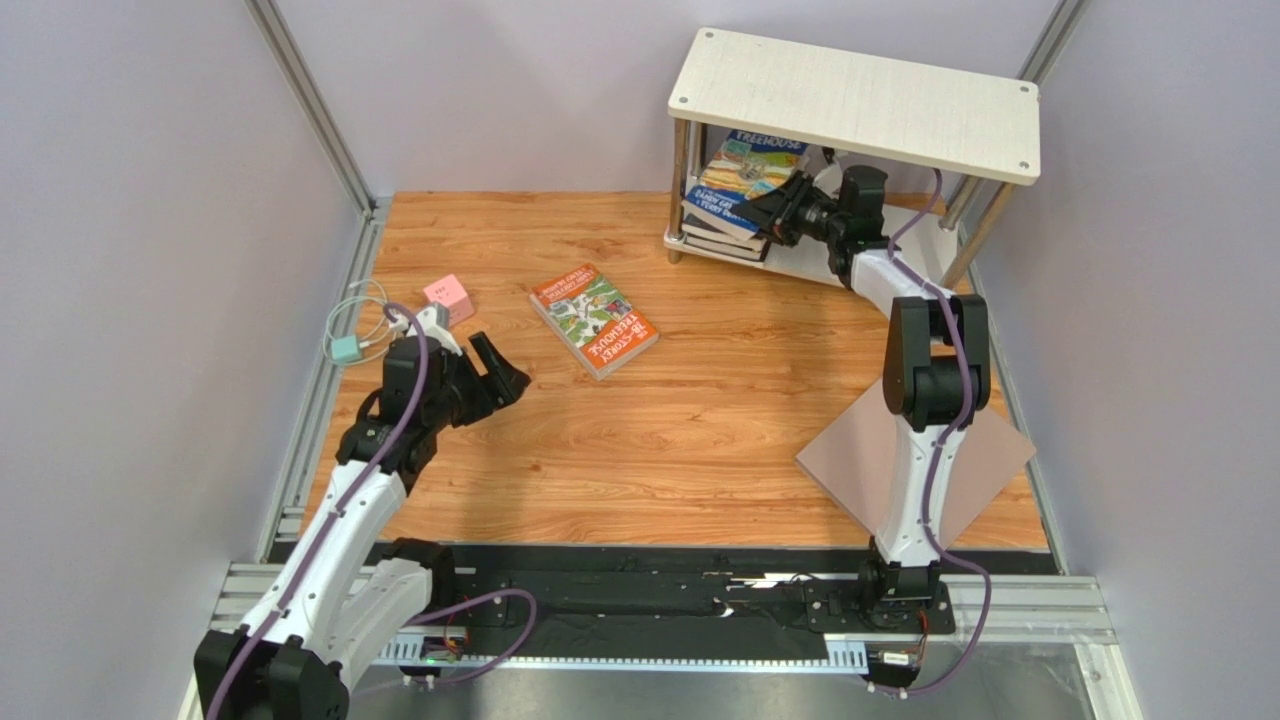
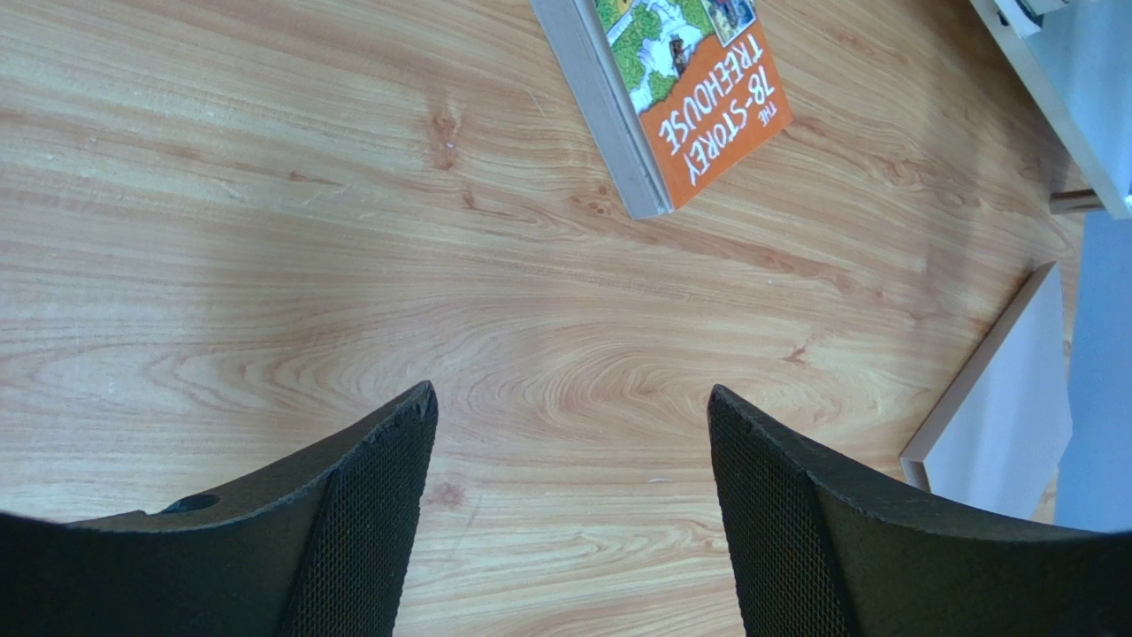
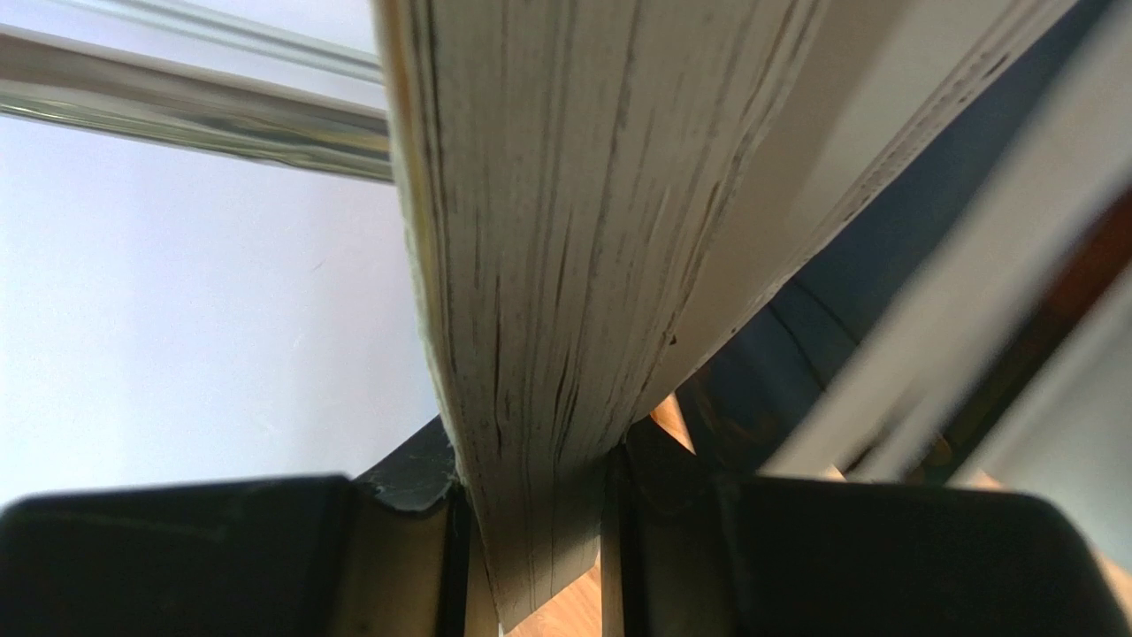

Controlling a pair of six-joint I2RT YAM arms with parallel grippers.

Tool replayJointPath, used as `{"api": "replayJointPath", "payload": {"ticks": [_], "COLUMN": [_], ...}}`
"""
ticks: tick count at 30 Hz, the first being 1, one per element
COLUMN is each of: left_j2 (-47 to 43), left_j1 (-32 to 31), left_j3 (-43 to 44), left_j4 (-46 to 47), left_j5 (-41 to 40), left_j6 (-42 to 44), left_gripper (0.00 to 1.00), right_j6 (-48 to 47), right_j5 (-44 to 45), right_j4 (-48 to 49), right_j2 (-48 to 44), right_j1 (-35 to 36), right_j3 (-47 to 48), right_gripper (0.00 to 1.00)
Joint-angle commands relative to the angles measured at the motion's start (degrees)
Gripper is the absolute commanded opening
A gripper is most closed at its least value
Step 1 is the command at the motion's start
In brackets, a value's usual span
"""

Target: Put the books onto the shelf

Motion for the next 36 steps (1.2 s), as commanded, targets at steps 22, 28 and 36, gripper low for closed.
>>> {"api": "replayJointPath", "payload": {"ticks": [22, 28, 36], "left_j2": [0.6, 0.7, -0.7], "left_j1": [-0.1, -0.1, -0.1], "left_j3": [-0.8, -1.5, -2.6], "left_j4": [2.2, 3.0, 3.6], "left_j5": [0.8, 1.1, 1.8], "left_j6": [1.0, 0.6, 0.2], "left_gripper": [0.78, 0.78, 0.77], "right_j6": [-4.7, -9.3, -8.0], "right_j5": [-6.4, -3.0, 0.4], "right_j4": [-16.3, -23.5, -20.4], "right_j2": [12.1, 9.4, 6.6], "right_j1": [-1.4, -1.4, -1.4], "right_j3": [20.4, 19.0, 13.6], "right_gripper": [0.44, 0.73, 0.58]}}
